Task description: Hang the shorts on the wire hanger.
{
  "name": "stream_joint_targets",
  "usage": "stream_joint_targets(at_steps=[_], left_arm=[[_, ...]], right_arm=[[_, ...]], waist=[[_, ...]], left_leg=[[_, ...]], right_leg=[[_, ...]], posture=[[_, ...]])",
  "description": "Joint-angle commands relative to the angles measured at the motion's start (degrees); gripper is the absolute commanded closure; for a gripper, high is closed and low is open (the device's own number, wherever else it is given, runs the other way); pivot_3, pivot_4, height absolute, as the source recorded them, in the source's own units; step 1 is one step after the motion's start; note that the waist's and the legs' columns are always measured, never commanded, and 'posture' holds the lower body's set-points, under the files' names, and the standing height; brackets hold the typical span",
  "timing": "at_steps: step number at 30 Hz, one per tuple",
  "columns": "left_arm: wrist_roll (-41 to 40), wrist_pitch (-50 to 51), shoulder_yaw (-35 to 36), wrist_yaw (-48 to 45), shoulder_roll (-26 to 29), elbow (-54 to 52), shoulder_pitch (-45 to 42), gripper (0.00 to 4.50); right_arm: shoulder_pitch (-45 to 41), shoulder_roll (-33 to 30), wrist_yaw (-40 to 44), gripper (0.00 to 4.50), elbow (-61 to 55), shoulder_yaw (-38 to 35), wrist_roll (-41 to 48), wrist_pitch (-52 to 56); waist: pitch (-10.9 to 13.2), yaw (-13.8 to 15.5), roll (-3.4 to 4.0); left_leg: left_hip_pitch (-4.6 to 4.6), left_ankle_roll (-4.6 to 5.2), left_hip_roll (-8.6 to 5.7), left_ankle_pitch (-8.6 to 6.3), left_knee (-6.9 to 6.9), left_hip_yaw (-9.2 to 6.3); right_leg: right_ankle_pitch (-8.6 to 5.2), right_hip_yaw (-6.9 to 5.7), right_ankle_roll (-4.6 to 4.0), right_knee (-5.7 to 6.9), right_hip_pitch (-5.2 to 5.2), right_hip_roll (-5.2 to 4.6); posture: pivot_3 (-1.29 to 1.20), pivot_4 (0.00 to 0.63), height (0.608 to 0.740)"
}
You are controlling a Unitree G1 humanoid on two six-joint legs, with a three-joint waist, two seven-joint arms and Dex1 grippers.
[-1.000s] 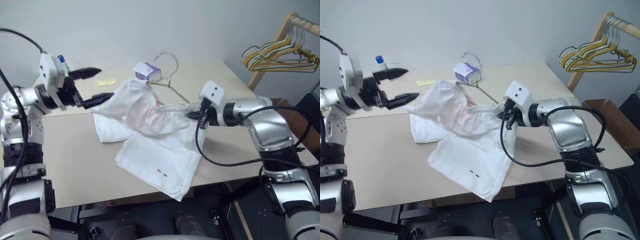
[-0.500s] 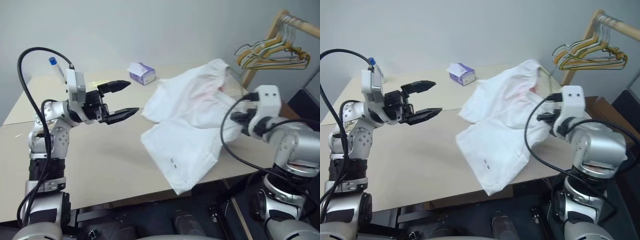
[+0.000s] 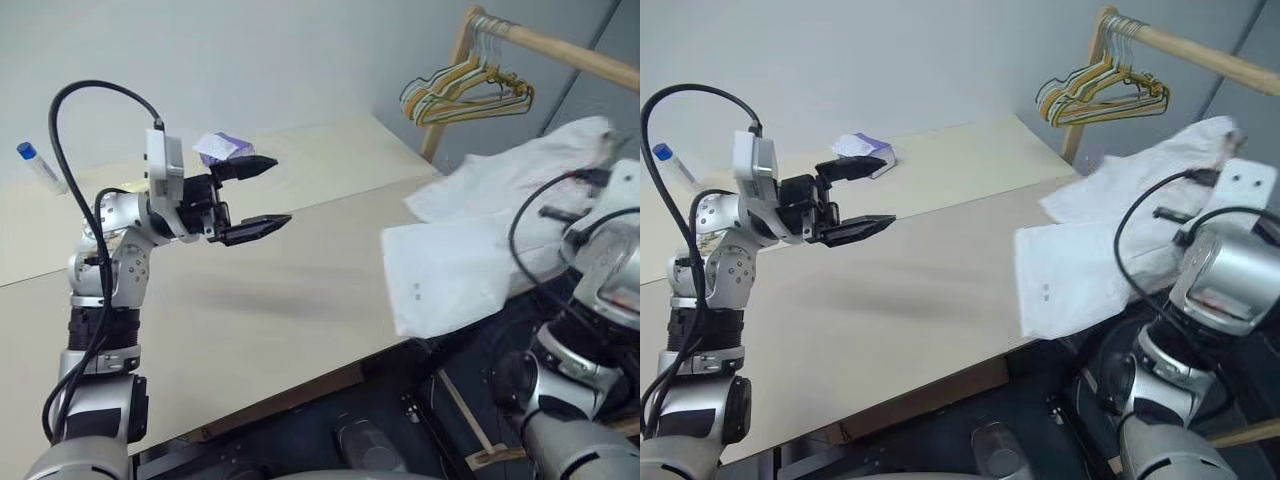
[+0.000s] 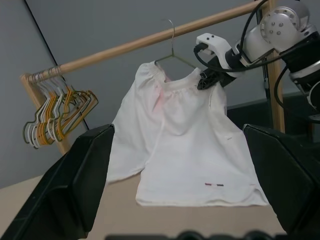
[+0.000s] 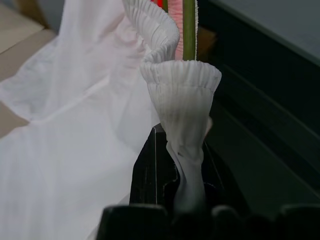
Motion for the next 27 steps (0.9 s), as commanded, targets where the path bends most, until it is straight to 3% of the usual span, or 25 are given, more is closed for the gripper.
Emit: stream_joint_targets(at_steps=[1,12,19,27], left_arm=[[-1.09,0.52,0.78,1.02,0.37,-3.17,0.45,0.05],[-0.40,0.59,0.64,3.08,0.65,-6.42,3.47,0.05],[-0.76,0.96,0.98,3.65,1.15,-7.63,4.18,0.05],[-3.20,0.82,2.07,3.38,0.98,-8.97,5.18,0.05]], right_arm=[[-6.24,0.82,-4.02,4.50,2.76,-0.42,-3.99,0.45],[-19.91,-2.28,-11.41,4.50,21.27,-11.55,-2.54,-4.42],[-23.61,-5.80,-14.42,4.50,30.94,-16.64,0.50,-8.52],[-22.49,-5.25,-18.10,4.50,35.39,-18.57,1.71,-8.32]], waist=[[0.00,-0.52,0.01],[0.02,-0.87,0.06],[0.08,-0.86,0.16],[0.14,-0.50,0.27]], left_leg=[[0.00,0.00,0.00,0.00,-0.01,0.01],[0.06,0.00,-0.04,0.00,-0.08,0.01],[0.08,0.00,-0.05,0.00,-0.16,0.06],[0.53,0.01,-0.05,0.00,-0.25,0.09]], right_leg=[[0.00,0.02,0.00,0.00,0.00,0.00],[0.01,0.05,0.02,-0.07,0.02,-0.05],[-0.01,0.08,0.04,-0.13,0.18,-0.04],[-0.06,0.07,0.12,-0.31,0.72,-0.04]], posture=[[-0.26,0.000,0.740],[-0.23,0.000,0.740],[-0.22,0.000,0.740],[-0.21,0.000,0.740]])
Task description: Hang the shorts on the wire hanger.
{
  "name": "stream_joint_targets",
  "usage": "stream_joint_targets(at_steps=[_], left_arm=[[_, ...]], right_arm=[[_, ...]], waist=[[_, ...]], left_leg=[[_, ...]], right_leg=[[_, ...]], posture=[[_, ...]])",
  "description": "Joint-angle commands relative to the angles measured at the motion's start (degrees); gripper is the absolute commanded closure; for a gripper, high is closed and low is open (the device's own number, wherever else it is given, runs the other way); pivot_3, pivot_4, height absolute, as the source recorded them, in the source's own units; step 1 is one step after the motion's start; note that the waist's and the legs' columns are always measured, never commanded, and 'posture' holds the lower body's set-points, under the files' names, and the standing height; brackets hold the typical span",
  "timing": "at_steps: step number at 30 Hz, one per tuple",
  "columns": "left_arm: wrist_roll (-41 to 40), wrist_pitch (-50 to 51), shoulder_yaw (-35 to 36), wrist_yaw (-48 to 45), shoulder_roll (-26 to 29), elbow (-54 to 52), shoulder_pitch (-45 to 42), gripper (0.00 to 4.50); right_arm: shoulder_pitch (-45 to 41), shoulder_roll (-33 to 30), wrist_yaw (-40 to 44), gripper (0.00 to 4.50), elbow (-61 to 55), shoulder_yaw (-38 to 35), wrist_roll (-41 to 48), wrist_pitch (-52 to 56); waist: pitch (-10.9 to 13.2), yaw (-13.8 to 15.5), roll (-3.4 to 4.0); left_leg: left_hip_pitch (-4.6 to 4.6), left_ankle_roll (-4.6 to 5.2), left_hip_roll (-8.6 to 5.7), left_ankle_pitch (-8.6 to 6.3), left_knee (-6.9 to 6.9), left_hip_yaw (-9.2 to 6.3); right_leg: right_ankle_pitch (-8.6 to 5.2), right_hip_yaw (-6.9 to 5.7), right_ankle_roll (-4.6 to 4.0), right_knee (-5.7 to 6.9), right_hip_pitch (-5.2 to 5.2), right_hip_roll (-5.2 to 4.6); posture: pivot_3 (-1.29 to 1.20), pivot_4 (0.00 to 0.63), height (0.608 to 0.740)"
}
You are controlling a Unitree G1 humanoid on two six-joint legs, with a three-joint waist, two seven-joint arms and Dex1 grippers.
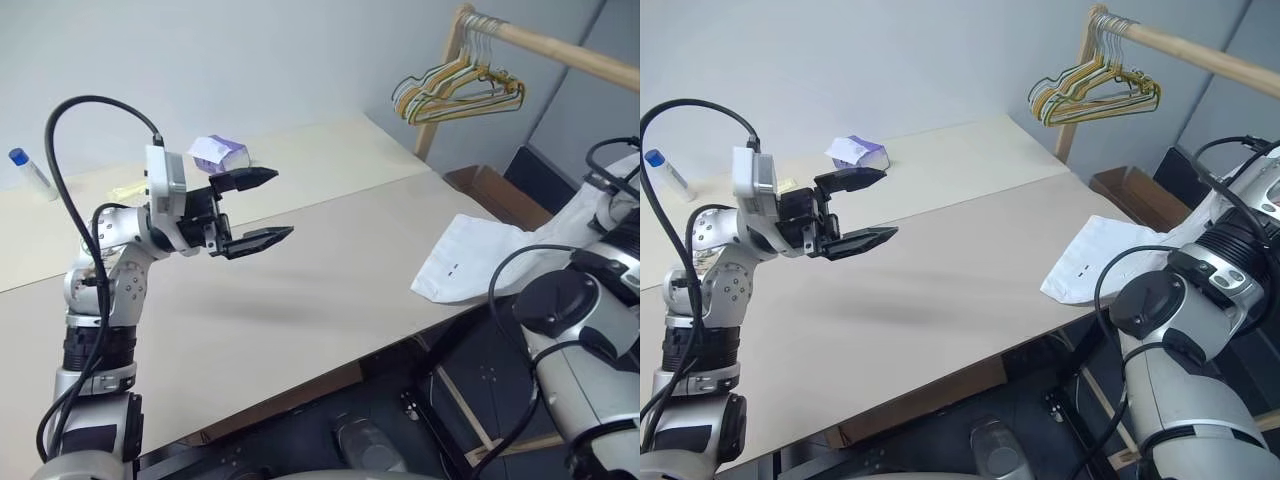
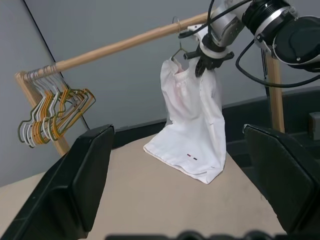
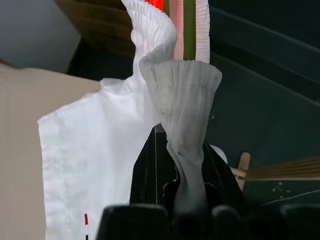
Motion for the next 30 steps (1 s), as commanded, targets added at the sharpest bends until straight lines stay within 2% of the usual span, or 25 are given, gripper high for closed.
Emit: stream_joint_targets(at_steps=[1,4,8,17,24,27,30], left_arm=[[-1.40,-0.25,1.38,0.19,0.49,-1.97,-0.33,0.05],[-1.39,-0.44,1.26,0.33,0.28,-1.73,-0.54,0.05],[-1.25,-0.74,1.17,0.44,0.00,-1.42,-0.80,0.00],[-2.67,-0.24,1.99,2.08,-0.79,-1.06,-1.73,0.00],[-3.02,-0.39,2.14,2.27,-0.58,-1.28,-1.39,0.00],[-2.47,-0.71,2.17,2.70,-0.54,-1.28,-0.86,0.00],[-1.70,-1.56,2.44,3.77,-0.83,-0.74,-0.56,0.00]], right_arm=[[-0.21,-0.03,-1.93,4.50,0.18,-0.18,1.02,-1.78],[0.75,-0.11,-3.25,4.50,0.93,0.26,1.10,-1.94],[3.34,-0.20,-4.35,3.31,-0.29,2.94,1.04,-5.24],[6.22,0.47,-5.22,0.07,-2.47,6.92,1.51,-7.61],[10.33,1.67,-9.14,0.01,-11.16,16.50,-2.85,-11.28],[14.19,-0.48,-10.36,0.01,-13.99,26.34,-7.38,-16.79],[16.44,-2.46,-11.18,0.01,-16.78,32.61,-10.62,-24.21]], waist=[[0.00,0.18,0.00],[0.00,0.31,0.00],[0.00,0.57,0.00],[0.09,1.25,0.15],[0.16,1.50,0.25],[0.16,1.56,0.25],[0.17,1.52,0.26]], left_leg=[[0.12,0.00,0.00,0.00,-0.04,0.00],[0.31,0.01,0.00,0.00,-0.06,0.02],[0.30,0.01,0.00,0.00,-0.08,0.04],[0.33,0.01,0.00,-0.01,-0.11,0.07],[0.31,0.01,-0.01,-0.01,-0.12,0.07],[0.33,0.01,0.00,-0.01,-0.14,0.04],[0.33,0.01,-0.02,-0.01,-0.14,0.05]], right_leg=[[-0.02,0.00,0.03,-0.04,0.12,0.00],[-0.09,0.00,0.13,-0.08,0.22,0.00],[-0.23,0.01,0.37,-0.11,0.25,0.01],[-0.27,0.11,0.43,-0.08,0.25,0.02],[-0.29,0.13,0.47,-0.07,0.22,0.01],[-0.31,0.10,0.50,-0.08,0.22,0.01],[-0.32,0.13,0.53,-0.12,0.21,0.01]], posture=[[-0.21,0.000,0.740],[-0.21,0.000,0.740],[-0.21,0.000,0.740],[-0.20,0.000,0.740],[-0.19,0.000,0.740],[-0.19,0.000,0.740],[-0.19,0.000,0.740]])
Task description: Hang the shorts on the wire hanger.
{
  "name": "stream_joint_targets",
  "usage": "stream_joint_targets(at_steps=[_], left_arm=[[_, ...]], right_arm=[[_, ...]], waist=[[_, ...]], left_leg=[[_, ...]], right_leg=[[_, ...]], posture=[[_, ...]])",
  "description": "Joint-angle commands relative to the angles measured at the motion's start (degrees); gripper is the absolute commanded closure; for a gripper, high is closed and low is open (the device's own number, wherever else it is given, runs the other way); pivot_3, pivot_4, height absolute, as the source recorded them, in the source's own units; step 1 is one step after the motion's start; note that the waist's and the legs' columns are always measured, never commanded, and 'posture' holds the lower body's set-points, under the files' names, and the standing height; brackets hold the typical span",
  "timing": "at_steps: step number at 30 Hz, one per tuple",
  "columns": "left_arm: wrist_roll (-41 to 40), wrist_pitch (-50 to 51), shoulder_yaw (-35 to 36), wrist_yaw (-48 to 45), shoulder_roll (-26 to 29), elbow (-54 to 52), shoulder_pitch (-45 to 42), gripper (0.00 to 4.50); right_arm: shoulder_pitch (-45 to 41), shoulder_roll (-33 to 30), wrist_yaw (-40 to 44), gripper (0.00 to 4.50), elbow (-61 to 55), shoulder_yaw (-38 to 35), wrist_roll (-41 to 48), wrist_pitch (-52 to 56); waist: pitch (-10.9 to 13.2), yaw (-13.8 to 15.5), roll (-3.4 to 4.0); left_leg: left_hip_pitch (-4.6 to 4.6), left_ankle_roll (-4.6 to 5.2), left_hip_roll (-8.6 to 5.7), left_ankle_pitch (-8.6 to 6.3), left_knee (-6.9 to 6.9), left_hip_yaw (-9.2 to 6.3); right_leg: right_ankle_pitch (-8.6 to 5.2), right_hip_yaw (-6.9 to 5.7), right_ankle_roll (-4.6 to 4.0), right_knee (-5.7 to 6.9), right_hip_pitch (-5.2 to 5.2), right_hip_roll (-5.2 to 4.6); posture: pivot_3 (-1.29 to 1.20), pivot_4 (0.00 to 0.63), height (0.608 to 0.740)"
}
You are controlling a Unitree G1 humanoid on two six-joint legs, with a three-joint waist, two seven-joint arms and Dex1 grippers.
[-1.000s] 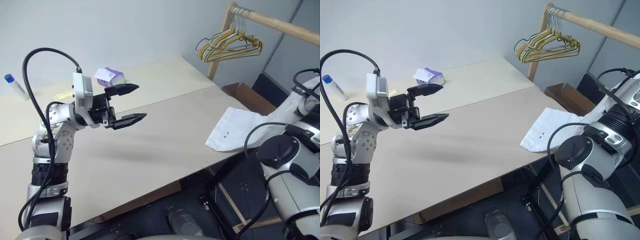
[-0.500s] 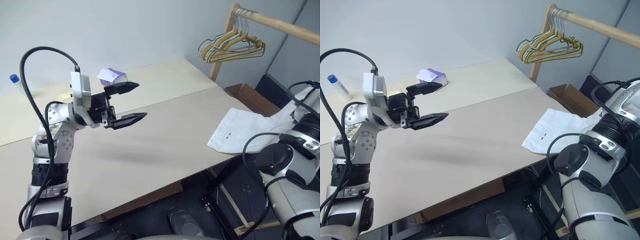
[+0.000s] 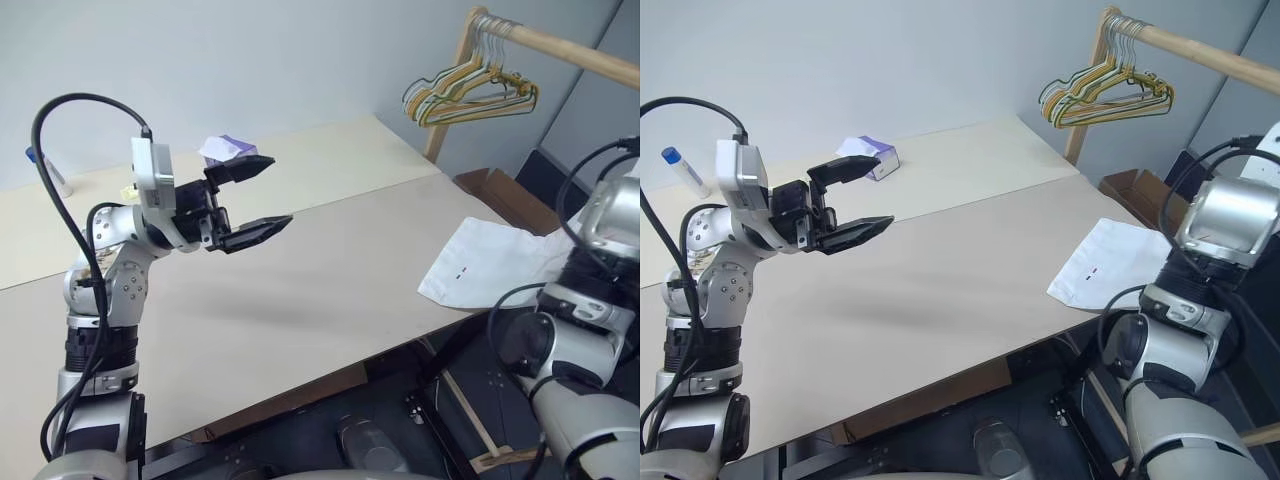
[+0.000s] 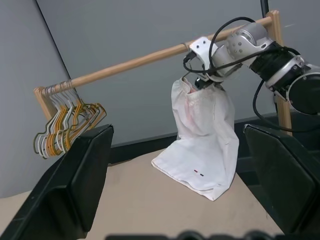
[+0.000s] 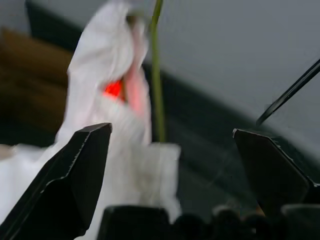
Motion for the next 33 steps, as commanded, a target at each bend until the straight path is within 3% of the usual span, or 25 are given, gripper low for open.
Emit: stream_joint_targets(at_steps=[1,8,17,22,25,33], left_arm=[[1.02,-1.50,1.50,2.01,0.21,-0.15,-0.38,0.00],[5.49,-2.39,2.20,8.47,0.76,0.71,1.91,0.00],[7.31,-1.23,6.64,14.42,3.30,-6.79,15.25,0.00],[8.31,-2.80,9.07,18.78,2.06,-11.29,23.67,0.00],[7.07,0.84,9.92,17.66,4.62,-13.87,29.17,0.00],[7.93,2.87,10.59,18.87,5.82,-20.68,40.56,0.00]], right_arm=[[0.36,-2.96,-1.15,0.01,-4.83,7.37,-4.27,-9.71],[3.32,-6.77,8.69,0.01,-8.03,19.17,-5.62,-23.34],[13.59,-8.71,43.52,0.01,-18.55,27.43,10.56,-37.32],[19.68,-13.51,58.18,0.01,-23.35,29.87,16.17,-39.58],[23.39,-17.96,65.64,0.01,-24.95,31.68,17.26,-41.55],[29.68,-22.64,72.93,0.01,-27.24,30.65,18.95,-43.81]], waist=[[0.01,-0.02,0.00],[0.02,0.00,-0.04],[0.13,1.76,-0.21],[0.33,5.43,-0.51],[0.39,7.86,-0.61],[0.51,13.61,-0.82]], left_leg=[[-0.01,0.00,-0.01,0.00,0.00,0.02],[0.05,0.00,0.00,0.00,0.00,0.00],[0.06,0.02,0.05,-0.02,-0.02,-0.10],[0.07,0.03,0.08,-0.02,-0.02,-0.16],[0.02,0.02,0.08,-0.02,0.00,-0.10],[-0.01,0.04,0.13,-0.05,-0.01,0.33]], right_leg=[[0.00,0.04,0.01,0.00,-0.01,0.00],[-0.01,0.03,0.01,0.00,0.03,0.01],[0.00,-0.06,0.00,-0.06,-0.08,0.01],[0.01,-0.20,-0.01,-0.12,-0.13,0.00],[0.03,-0.24,-0.04,-0.28,-0.11,0.00],[0.11,-0.31,-0.28,-0.43,-0.15,0.01]], posture=[[-0.18,0.000,0.740],[-0.16,0.000,0.740],[-0.11,0.000,0.740],[-0.07,0.000,0.740],[-0.04,0.000,0.740],[0.08,0.000,0.740]])
